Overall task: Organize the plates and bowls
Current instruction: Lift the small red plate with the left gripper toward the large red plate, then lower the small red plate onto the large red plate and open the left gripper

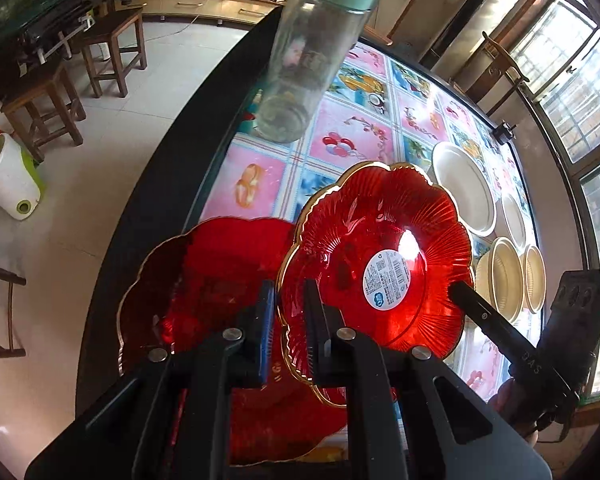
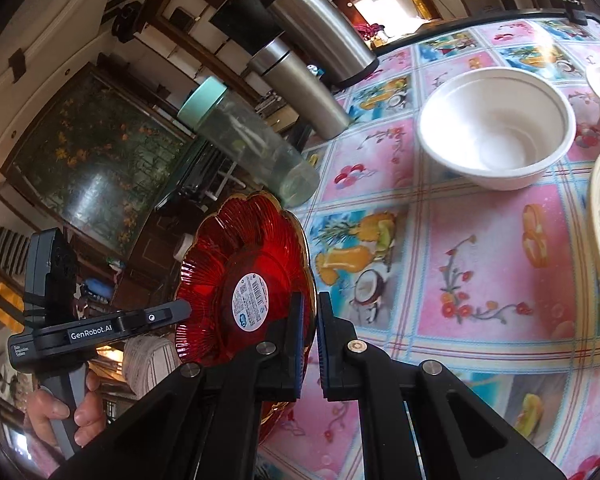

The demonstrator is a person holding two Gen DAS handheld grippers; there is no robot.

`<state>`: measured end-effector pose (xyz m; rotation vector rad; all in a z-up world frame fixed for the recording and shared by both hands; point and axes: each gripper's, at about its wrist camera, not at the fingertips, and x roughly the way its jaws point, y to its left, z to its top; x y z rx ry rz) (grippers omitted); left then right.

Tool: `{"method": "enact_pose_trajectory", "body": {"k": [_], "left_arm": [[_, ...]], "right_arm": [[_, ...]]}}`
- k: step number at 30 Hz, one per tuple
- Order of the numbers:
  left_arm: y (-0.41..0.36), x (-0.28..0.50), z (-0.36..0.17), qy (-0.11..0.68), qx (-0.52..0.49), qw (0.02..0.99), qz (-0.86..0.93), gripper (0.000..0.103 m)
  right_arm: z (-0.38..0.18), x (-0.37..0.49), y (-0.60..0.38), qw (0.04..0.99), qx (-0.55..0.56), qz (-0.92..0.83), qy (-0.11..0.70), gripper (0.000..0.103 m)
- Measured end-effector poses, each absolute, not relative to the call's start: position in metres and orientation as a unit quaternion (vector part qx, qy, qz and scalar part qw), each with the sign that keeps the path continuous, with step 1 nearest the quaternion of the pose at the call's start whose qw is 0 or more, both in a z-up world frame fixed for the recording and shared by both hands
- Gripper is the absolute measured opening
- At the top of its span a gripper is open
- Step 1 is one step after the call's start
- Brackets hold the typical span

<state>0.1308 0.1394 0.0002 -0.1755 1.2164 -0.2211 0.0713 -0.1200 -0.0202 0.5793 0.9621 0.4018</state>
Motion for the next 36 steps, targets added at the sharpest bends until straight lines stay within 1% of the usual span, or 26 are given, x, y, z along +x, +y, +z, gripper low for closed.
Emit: {"method": "enact_pose_trajectory", "body": {"k": [8, 14, 18, 27, 28, 29, 30, 34, 36], "left_arm": [[0.200, 0.097, -0.023, 0.576, -0.106, 0.808, -0.063, 0.011], [0.220, 0.089, -0.054, 0.597, -0.121, 0.792, -0.042, 0.011], [0.219, 0.088, -0.059, 0.599, -0.114, 0.792, -0.039, 0.011], [0.195, 0.085, -0.052, 0.575, -0.032, 0.818, -0.004, 0.012], [0.194, 0.084, -0.051, 0.568, -0.026, 0.823, 0.002, 0.013], [0.193, 0.083, -0.050, 0.560, -0.019, 0.828, 0.007, 0.013], [0.191, 0.082, -0.048, 0.552, -0.011, 0.833, 0.014, 0.013], [0.192, 0.078, -0.046, 0.539, -0.016, 0.842, 0.012, 0.013], [0.192, 0.073, -0.043, 0.530, -0.020, 0.848, 0.010, 0.013]], "right_arm": [[-0.035, 0.068, -0.056, 0.815, 0.231, 0.223, 0.483, 0.006], [-0.056, 0.071, -0.029, 0.812, 0.188, 0.225, 0.505, 0.006], [-0.057, 0.067, -0.025, 0.825, 0.159, 0.219, 0.496, 0.006], [-0.055, 0.063, -0.019, 0.849, 0.105, 0.212, 0.472, 0.008], [-0.054, 0.063, -0.019, 0.853, 0.098, 0.210, 0.468, 0.009], [-0.052, 0.060, -0.019, 0.859, 0.092, 0.206, 0.460, 0.013], [-0.051, 0.059, -0.019, 0.861, 0.089, 0.203, 0.458, 0.013], [-0.052, 0.061, -0.022, 0.859, 0.096, 0.206, 0.459, 0.011], [-0.052, 0.061, -0.021, 0.860, 0.091, 0.208, 0.458, 0.012]]}}
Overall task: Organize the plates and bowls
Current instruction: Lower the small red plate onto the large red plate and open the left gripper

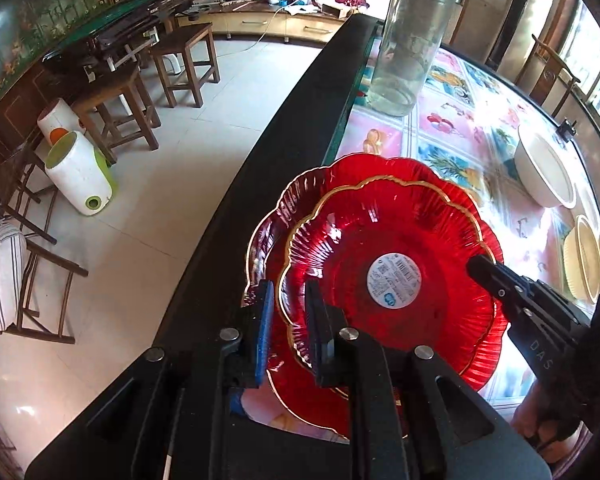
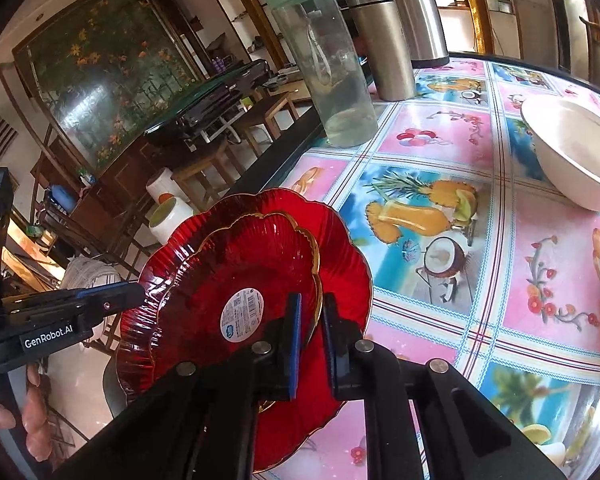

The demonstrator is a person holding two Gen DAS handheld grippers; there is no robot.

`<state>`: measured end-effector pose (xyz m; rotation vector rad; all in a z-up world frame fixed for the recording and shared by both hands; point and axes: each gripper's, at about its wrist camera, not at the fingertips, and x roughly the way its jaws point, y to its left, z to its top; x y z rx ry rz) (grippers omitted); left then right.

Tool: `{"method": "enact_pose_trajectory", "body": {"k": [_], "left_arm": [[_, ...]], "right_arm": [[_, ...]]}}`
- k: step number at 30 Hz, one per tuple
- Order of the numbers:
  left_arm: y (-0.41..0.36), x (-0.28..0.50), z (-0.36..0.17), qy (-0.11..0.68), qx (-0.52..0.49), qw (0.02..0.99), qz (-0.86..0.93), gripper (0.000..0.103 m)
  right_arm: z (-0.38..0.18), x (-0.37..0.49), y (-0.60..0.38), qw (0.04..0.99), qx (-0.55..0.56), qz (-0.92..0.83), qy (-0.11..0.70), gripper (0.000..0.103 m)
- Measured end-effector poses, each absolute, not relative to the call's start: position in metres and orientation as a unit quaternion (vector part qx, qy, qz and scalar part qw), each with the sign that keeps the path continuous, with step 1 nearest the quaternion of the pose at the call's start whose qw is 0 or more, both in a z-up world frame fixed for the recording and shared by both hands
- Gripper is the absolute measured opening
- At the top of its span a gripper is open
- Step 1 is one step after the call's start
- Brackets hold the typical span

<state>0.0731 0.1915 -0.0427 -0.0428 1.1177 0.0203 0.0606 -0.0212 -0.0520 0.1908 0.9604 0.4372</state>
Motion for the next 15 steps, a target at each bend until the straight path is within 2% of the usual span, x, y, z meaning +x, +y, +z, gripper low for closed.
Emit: {"method": "enact_pose_trajectory", "body": {"k": [4, 7, 8, 9, 11, 15], "left_arm": [[0.185, 0.055, -0.031, 0.489, -0.032, 0.872, 0.005, 0.013], [0.179, 0.032, -0.021, 0.438, -0.056, 0.897, 0.003, 0.019], [0.176, 0.022, -0.018, 0.415, -0.064, 0.907, 0.004, 0.032], [0.173, 0.011, -0.016, 0.393, -0.071, 0.917, 0.006, 0.055], [0.165, -0.011, -0.012, 0.350, -0.083, 0.933, 0.005, 0.080], [0.128, -0.045, -0.007, 0.302, -0.044, 0.951, -0.050, 0.080]], "right_arm": [[-0.043, 0.055, -0.024, 0.876, 0.082, 0.206, 0.429, 0.015], [-0.029, 0.051, -0.035, 0.889, 0.102, 0.217, 0.391, 0.026], [-0.024, 0.048, -0.042, 0.894, 0.114, 0.219, 0.374, 0.035], [-0.018, 0.045, -0.048, 0.900, 0.122, 0.218, 0.357, 0.040], [-0.007, 0.038, -0.058, 0.915, 0.127, 0.209, 0.321, 0.058], [0.010, 0.022, -0.075, 0.935, 0.114, 0.200, 0.268, 0.072]]}}
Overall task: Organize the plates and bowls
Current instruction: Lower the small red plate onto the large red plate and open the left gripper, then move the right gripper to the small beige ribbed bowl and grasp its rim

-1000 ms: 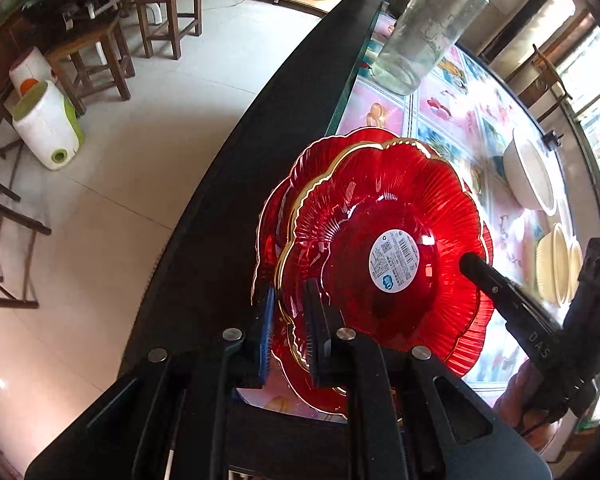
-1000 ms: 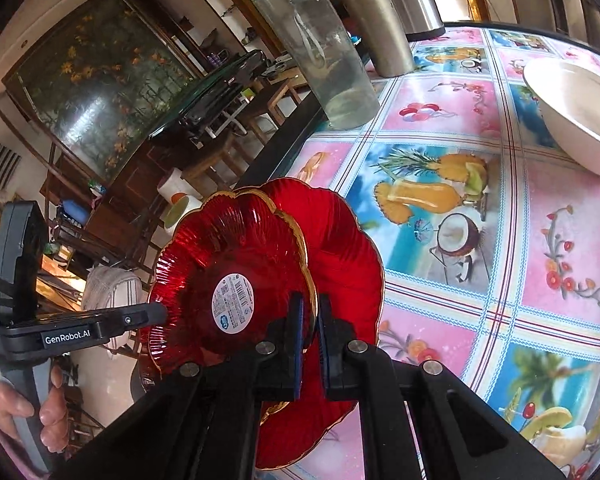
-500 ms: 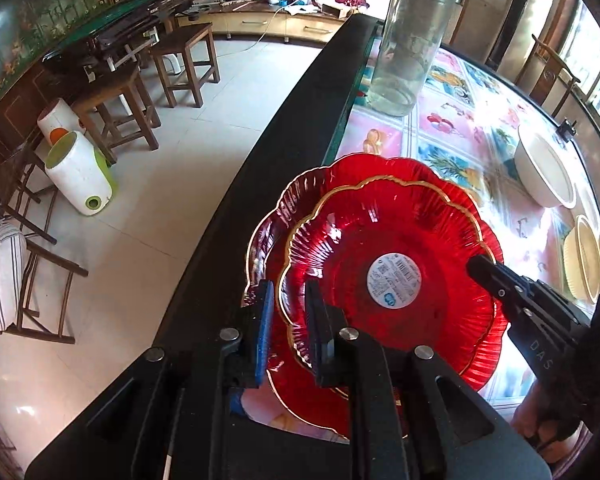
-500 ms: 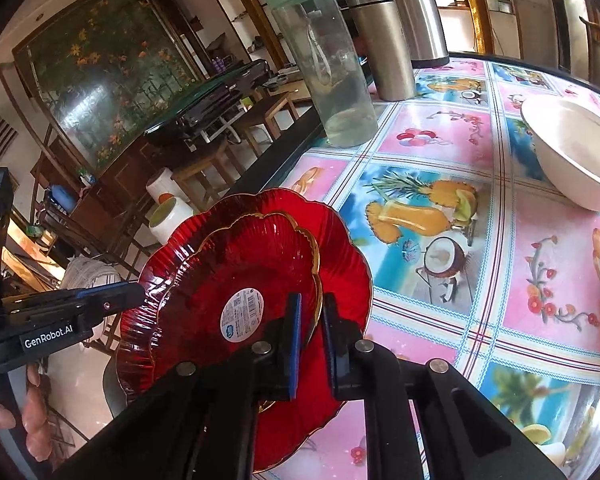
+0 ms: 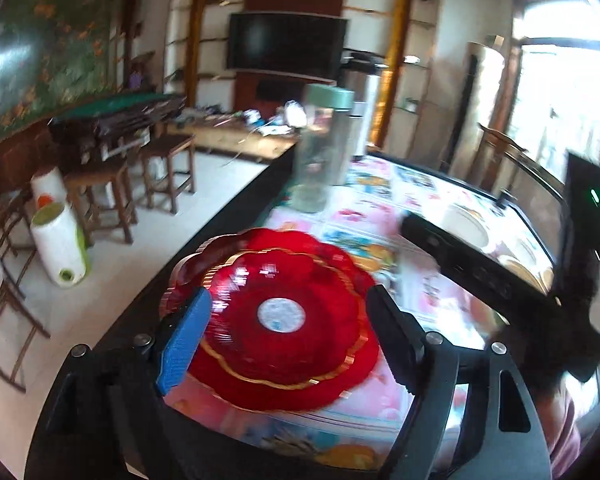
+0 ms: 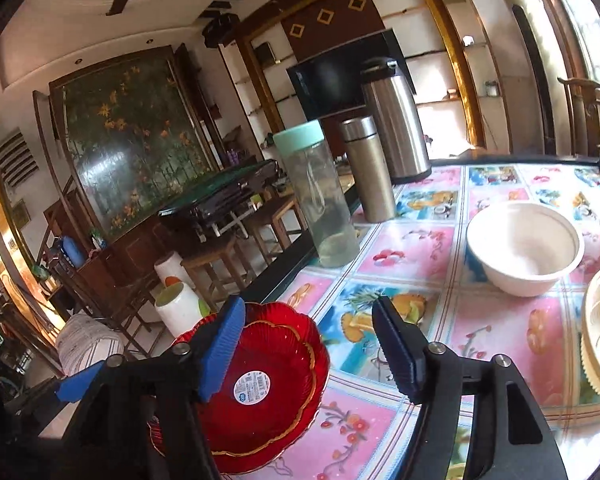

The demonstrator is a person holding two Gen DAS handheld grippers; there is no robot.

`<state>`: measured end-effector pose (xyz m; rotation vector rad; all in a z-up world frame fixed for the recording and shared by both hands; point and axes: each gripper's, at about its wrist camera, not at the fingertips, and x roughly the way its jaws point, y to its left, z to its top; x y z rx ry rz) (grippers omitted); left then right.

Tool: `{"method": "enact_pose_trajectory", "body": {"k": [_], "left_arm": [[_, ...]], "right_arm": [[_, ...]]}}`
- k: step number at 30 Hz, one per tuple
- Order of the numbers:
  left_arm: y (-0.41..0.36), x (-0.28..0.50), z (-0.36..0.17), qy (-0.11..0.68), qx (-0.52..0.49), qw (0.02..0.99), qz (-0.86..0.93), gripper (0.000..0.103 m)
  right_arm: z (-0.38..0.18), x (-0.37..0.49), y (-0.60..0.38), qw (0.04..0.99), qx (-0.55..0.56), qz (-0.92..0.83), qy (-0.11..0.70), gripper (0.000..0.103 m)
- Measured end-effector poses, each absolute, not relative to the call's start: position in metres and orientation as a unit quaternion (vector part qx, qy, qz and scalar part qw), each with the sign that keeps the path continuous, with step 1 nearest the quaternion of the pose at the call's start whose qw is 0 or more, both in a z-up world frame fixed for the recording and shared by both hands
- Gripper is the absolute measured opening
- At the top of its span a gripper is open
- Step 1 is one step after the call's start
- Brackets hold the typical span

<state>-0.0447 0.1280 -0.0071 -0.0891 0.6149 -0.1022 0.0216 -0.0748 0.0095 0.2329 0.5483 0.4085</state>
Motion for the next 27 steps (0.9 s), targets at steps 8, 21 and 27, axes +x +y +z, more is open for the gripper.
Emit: {"method": "enact_pose_trajectory", "body": {"k": [8, 21, 27], "left_arm": [[0.051, -0.059, -0.032, 0.317, 0.015, 0.934, -0.162, 0.081], [-0.041, -0.031, -0.064, 0.440, 0.017, 0.867, -0.233, 0.081], [-0.070, 0.036, -0.053, 0.514, -0.059, 0.818, -0.251, 0.081]], "right_arm": [[0.021, -0.006, -0.158, 0.952, 0.146, 0.136, 0.234, 0.083], [0.019, -0.060, -0.378, 0.936, 0.294, 0.043, 0.187, 0.088], [-0.007, -0.057, -0.443, 0.869, 0.409, 0.153, 0.231, 0.088]]}}
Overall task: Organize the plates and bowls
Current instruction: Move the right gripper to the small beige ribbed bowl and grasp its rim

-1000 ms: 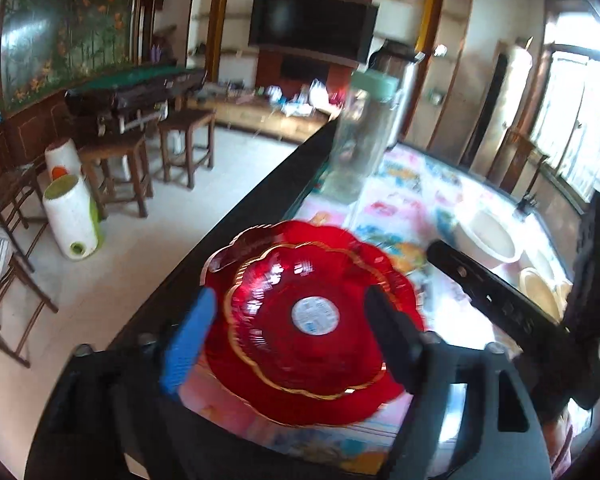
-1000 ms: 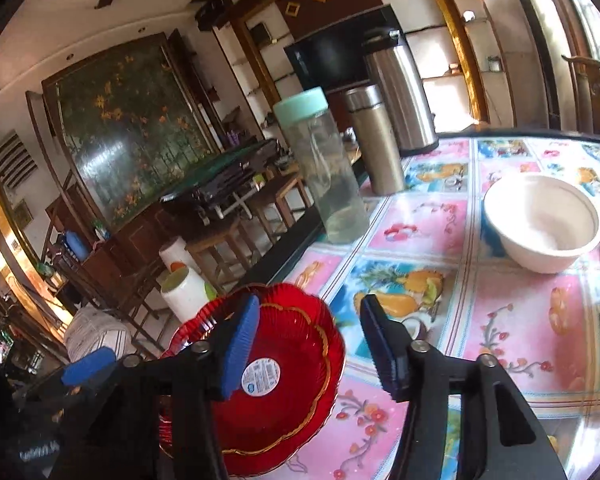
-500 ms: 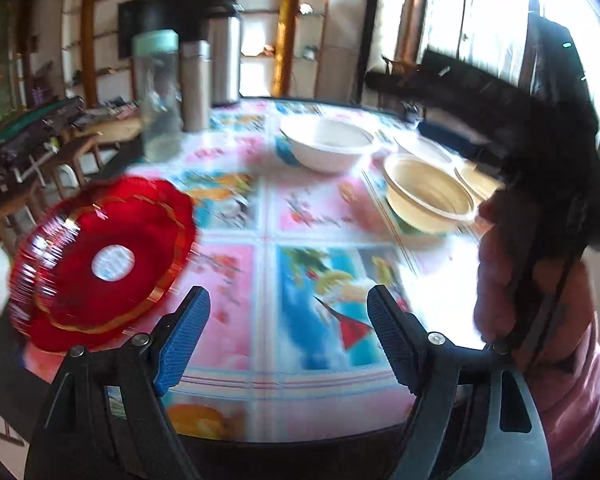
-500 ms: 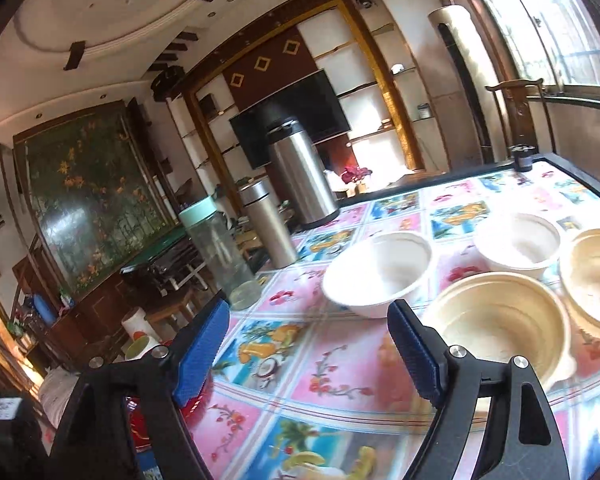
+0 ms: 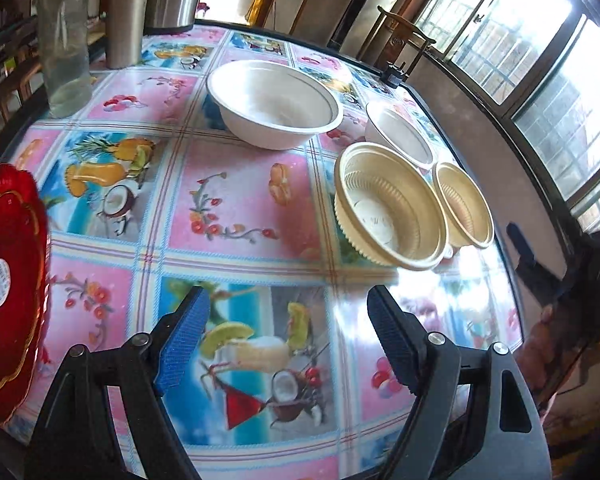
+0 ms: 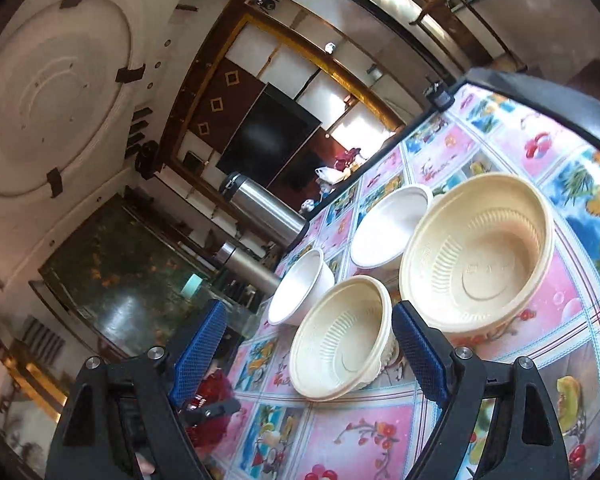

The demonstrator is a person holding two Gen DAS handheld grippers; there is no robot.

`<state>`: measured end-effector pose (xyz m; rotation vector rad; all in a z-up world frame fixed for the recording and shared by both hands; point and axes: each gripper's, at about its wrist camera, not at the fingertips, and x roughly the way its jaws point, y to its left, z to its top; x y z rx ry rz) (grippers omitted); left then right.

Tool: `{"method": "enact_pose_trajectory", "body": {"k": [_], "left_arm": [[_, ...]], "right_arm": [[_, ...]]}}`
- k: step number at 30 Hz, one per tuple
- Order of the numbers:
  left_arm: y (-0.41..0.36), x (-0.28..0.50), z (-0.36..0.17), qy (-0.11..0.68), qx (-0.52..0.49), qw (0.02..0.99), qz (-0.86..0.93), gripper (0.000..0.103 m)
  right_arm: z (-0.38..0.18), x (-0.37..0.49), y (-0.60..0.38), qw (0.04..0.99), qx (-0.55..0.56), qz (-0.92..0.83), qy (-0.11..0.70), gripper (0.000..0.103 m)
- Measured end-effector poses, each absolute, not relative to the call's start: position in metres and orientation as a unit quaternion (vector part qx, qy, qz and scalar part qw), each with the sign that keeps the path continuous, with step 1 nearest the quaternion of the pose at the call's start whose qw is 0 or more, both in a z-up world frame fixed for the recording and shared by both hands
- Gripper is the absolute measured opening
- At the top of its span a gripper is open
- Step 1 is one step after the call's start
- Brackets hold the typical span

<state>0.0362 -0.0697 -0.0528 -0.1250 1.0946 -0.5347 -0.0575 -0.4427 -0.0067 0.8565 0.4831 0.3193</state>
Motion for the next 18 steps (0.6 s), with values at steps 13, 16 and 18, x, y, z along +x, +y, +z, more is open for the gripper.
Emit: {"method": "enact_pose_trajectory", "body": {"k": [13, 16, 18], "left_arm": [[-0.117, 0.104, -0.062, 0.592, -0.109, 0.764, -0.233, 0.081], [-0.124, 0.112, -0.063, 0.596, -0.115, 0.759, -0.237, 0.081], [-0.127, 0.116, -0.062, 0.597, -0.123, 0.756, -0.239, 0.081]], "right_arm": [[-0.064, -0.008, -0.427, 0.783, 0.458, 0.162, 0.388, 0.067], [-0.069, 0.001, -0.425, 0.787, 0.445, 0.122, 0.409, 0.063], [-0.070, 0.005, -0.426, 0.786, 0.448, 0.111, 0.412, 0.063]]}}
